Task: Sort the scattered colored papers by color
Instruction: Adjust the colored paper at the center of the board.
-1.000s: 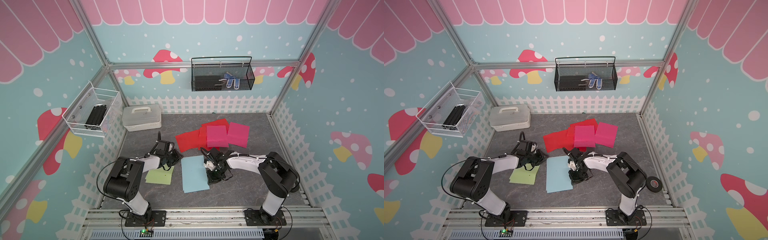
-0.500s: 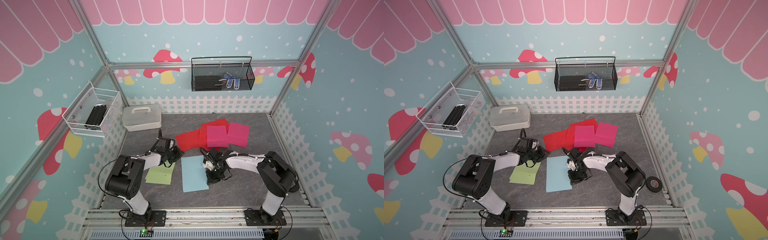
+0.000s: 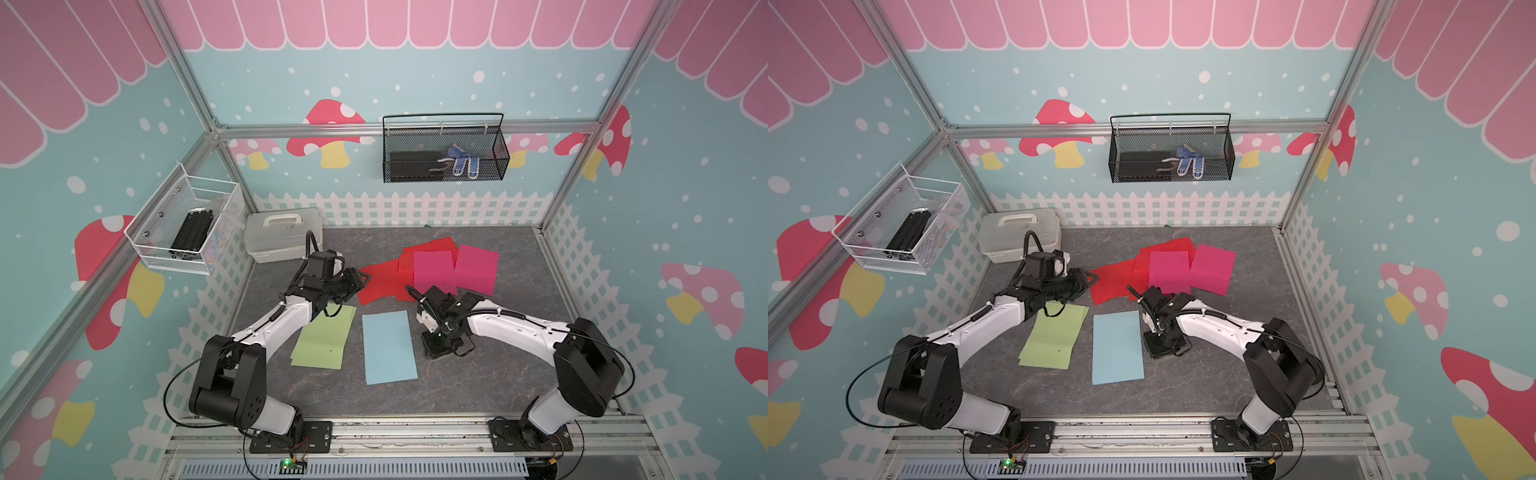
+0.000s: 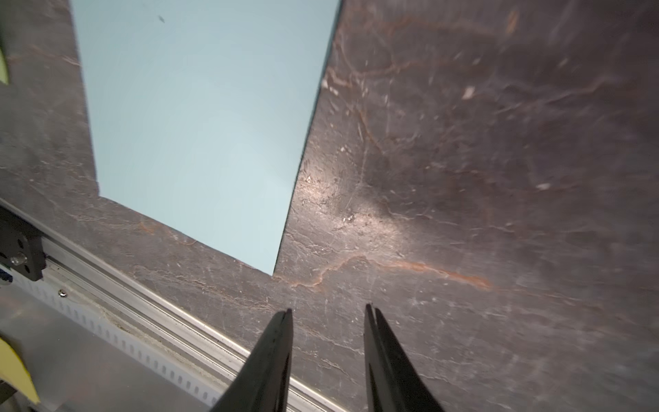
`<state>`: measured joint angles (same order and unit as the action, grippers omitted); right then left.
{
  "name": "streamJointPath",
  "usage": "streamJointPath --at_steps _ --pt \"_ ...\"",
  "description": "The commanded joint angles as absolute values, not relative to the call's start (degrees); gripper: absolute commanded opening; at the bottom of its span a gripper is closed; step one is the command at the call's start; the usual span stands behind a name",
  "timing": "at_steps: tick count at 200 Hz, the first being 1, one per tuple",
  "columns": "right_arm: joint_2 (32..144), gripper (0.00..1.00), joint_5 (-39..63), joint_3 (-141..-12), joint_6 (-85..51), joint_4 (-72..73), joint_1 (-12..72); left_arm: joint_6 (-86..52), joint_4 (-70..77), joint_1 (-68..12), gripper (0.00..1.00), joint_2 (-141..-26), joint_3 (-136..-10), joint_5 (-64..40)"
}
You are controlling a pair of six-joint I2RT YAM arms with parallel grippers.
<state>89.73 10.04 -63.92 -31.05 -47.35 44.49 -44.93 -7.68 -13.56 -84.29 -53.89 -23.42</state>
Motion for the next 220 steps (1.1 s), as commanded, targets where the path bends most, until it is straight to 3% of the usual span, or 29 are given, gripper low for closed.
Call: streamJointPath --at_steps 1,17,79,127,149,220 --pt "86.58 0.42 3.66 -67.96 -31.01 -52.34 42.13 -43.55 -11.15 -13.74 0.56 -83.60 -56.06 -23.42" --pt "86.04 0.48 2.72 -70.52 -29.87 -52.73 38.87 -43.24 -10.99 -13.68 0.59 -83.66 -57.54 -24.22" --pt "91.18 0.51 8.73 -80.03 -27.81 -48.96 21.52 -42.08 -10.38 -13.62 0.70 -87.18 -63.96 -28.28" --pt "96.55 0.52 26.86 -77.48 -37.47 -33.51 9.20 -42.04 -9.71 -13.43 0.70 -91.19 -66.14 -30.83" --pt "99.55 0.52 32.41 -76.28 -41.57 -27.27 6.45 -43.15 -7.73 -13.37 0.70 -92.52 -65.83 -32.18" --pt "107.66 0.53 35.11 -76.26 -43.28 -23.27 3.18 -46.03 -1.31 -13.36 0.70 -93.89 -64.76 -35.94"
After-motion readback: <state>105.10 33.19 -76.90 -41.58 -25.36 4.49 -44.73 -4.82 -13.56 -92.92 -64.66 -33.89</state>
